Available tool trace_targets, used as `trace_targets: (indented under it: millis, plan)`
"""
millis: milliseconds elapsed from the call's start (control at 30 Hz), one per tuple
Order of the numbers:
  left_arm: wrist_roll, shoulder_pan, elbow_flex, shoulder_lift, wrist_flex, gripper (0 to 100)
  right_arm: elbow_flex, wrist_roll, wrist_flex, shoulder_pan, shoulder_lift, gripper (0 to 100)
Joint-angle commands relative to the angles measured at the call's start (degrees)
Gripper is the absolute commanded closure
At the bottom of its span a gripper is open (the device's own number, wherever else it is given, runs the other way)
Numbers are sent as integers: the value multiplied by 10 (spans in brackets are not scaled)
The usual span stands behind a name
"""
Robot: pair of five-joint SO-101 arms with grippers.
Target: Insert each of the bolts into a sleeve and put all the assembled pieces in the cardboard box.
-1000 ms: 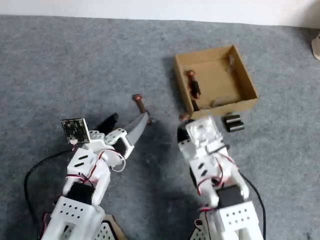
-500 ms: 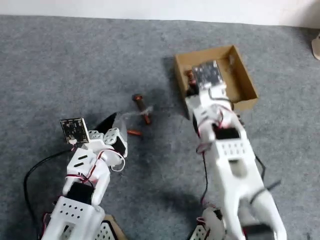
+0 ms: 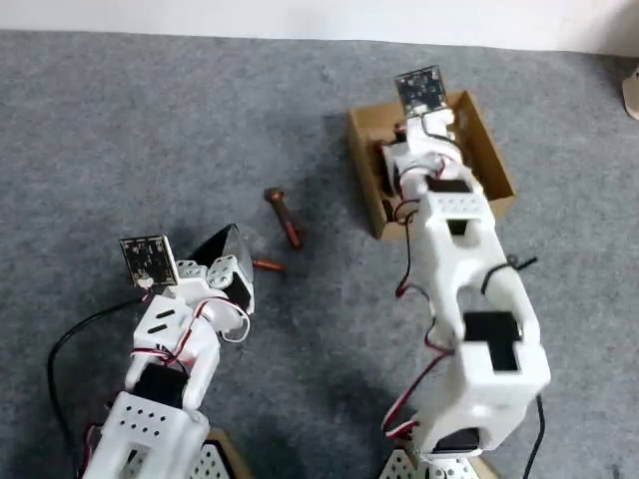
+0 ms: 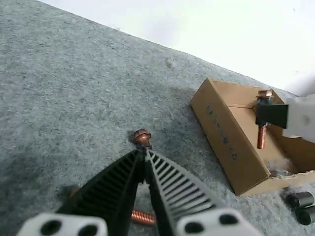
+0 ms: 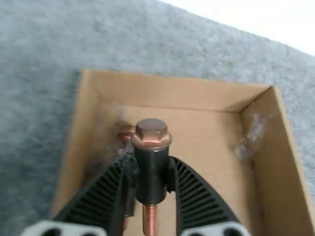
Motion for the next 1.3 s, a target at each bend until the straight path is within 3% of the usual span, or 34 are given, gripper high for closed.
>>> trace_targets:
  millis: [0,133,300,500,800,1133,1267]
  plan:
    - [-4,-10,15,-6,3,976,-68,-5,-12,8,29,984]
    - [-4,-10,15,-6,4,976,-75,-6,15,7,48,871]
    - [-4,-10,15,-6,4,977,-88,-14,87,9,25,866]
    - [-4,-10,15,-6,4,977,-88,-172,165,38,-41,866]
    - [-4,-10,15,-6,4,977,-86,-523,325,130,-106,865]
    - [-4,-10,15,-6,4,977,-23,-627,483,159,-151,865]
    - [-4,-9,15,-6,4,977,-19,-636,527,158,-150,865]
